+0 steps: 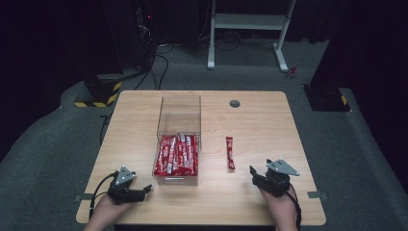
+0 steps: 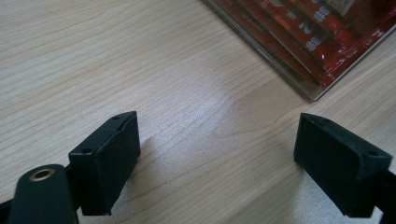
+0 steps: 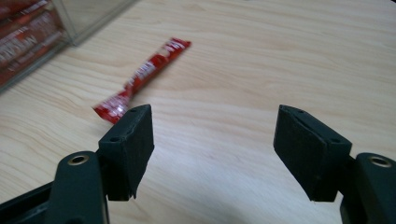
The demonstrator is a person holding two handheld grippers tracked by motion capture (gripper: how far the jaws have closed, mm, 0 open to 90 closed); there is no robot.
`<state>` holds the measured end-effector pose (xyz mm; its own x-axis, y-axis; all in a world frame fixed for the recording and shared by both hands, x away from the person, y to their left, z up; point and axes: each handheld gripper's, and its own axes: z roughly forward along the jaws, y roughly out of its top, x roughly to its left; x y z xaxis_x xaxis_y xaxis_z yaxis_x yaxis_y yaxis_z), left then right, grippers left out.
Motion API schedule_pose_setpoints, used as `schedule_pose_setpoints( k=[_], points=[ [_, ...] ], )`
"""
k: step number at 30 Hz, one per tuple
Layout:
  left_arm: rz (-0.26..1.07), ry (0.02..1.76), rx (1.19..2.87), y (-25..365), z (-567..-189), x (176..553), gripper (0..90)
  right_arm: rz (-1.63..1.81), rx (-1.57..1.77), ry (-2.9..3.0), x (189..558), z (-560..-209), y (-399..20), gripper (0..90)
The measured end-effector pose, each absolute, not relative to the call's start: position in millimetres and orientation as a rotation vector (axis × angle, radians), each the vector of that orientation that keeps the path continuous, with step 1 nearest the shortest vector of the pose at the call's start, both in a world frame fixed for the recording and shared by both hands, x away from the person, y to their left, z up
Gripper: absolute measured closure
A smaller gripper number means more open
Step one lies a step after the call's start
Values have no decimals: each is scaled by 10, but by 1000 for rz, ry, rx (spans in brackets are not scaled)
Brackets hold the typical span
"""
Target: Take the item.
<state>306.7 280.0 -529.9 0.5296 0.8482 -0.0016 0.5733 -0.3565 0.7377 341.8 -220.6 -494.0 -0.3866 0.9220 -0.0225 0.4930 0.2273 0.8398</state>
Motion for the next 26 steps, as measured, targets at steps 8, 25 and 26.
schedule_pose_setpoints(
  k=[8, 25, 26],
  points=[
    [506, 1146, 2073, 2801, -5298, 3070, 150, 936, 1391, 2018, 3333, -5141, -2474, 263],
    [505, 1149, 2070, 2793, -5299, 3071, 150, 852, 1460, 2086, 3491, -5242, -2398, 146],
    [505, 1149, 2070, 2793, -5299, 3071, 151, 852, 1455, 2087, 3494, -5243, -2399, 146]
  ],
)
